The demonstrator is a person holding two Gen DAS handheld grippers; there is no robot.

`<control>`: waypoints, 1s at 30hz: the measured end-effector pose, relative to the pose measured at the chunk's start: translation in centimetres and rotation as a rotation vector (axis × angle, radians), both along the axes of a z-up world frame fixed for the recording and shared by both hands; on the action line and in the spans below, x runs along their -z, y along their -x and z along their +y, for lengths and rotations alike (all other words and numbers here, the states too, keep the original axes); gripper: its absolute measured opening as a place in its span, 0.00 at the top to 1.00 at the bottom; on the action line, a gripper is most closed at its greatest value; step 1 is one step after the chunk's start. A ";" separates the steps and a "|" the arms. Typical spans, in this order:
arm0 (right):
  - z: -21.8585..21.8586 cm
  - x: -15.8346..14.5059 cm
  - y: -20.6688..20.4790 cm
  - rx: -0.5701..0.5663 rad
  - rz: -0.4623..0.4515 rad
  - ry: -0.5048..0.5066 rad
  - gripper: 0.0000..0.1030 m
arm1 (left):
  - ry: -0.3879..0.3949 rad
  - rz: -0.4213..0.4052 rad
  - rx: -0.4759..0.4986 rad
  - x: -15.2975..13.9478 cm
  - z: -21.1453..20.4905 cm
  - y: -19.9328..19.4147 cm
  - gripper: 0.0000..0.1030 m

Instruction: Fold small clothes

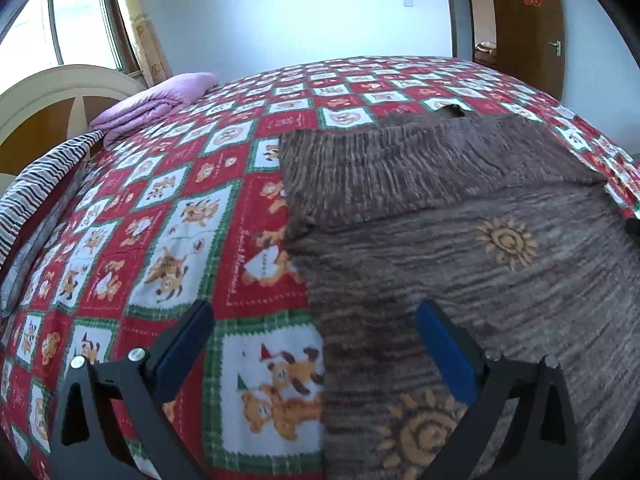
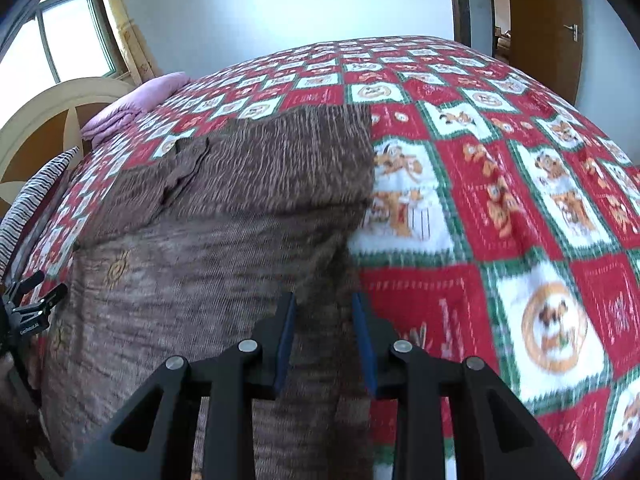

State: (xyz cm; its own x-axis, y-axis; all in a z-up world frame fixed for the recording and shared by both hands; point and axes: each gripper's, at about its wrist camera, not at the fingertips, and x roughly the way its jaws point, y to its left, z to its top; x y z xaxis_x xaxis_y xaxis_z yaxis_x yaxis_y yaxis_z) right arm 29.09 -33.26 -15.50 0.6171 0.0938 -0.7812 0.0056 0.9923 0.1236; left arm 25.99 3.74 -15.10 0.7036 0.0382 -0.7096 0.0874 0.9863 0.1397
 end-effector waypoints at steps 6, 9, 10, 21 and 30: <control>0.3 -0.1 1.9 0.006 0.002 0.009 0.70 | 0.008 0.006 0.007 0.0 0.0 1.6 0.00; 0.3 -0.1 2.6 0.009 0.003 0.010 0.69 | 0.005 0.012 0.010 0.0 0.0 2.4 0.00; 0.4 -0.1 3.0 0.010 0.004 0.010 0.69 | 0.005 0.014 0.014 0.0 0.0 2.7 0.00; 2.5 0.2 7.7 -0.033 0.012 0.045 0.41 | -0.016 0.050 0.060 0.8 -0.3 7.2 0.00; 3.5 0.3 10.8 -0.050 0.009 0.100 0.39 | 0.013 0.068 0.062 1.0 0.0 10.2 0.00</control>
State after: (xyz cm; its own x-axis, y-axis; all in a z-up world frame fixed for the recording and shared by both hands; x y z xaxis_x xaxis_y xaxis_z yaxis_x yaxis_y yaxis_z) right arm 18.32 -29.72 -15.85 0.6069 0.0459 -0.7935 -0.0436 0.9988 0.0244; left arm 15.76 3.76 -16.14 0.6543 -0.0139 -0.7561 0.1575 0.9804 0.1182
